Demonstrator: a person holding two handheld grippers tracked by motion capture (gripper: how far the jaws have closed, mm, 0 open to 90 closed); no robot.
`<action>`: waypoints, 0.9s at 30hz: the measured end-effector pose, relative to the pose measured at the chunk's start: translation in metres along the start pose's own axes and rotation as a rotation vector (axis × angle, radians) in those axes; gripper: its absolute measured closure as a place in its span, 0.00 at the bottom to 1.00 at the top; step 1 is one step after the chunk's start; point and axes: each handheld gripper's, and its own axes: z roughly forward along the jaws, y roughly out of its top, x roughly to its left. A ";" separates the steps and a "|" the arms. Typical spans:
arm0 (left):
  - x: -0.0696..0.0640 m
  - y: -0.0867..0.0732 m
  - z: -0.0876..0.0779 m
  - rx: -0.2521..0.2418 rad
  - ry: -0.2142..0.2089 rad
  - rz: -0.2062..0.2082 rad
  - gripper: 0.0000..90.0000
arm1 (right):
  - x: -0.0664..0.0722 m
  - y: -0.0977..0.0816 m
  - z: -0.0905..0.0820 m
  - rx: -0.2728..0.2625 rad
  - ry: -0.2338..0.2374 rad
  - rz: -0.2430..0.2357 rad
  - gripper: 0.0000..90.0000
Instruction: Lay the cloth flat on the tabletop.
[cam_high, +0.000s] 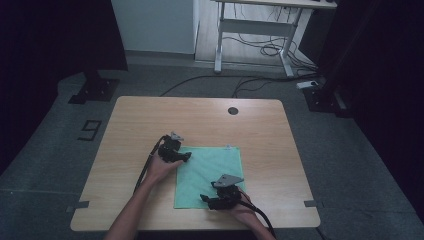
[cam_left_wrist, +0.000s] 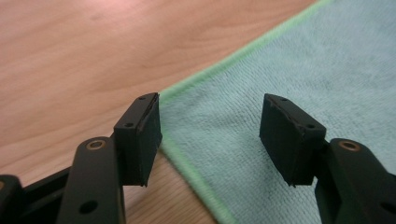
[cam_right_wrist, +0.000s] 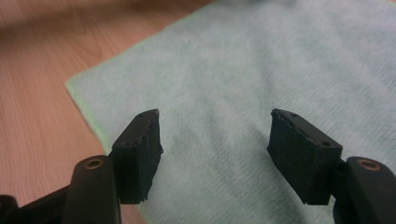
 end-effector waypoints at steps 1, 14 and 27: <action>0.000 0.000 0.000 0.000 0.000 0.000 0.42 | 0.000 0.000 0.000 0.000 0.000 0.000 0.38; 0.023 -0.001 -0.024 -0.036 0.057 -0.029 0.43 | 0.020 0.018 0.008 -0.071 0.041 -0.029 0.39; 0.026 -0.001 -0.018 -0.017 0.061 -0.033 0.43 | 0.038 0.036 0.026 -0.093 0.067 -0.042 0.40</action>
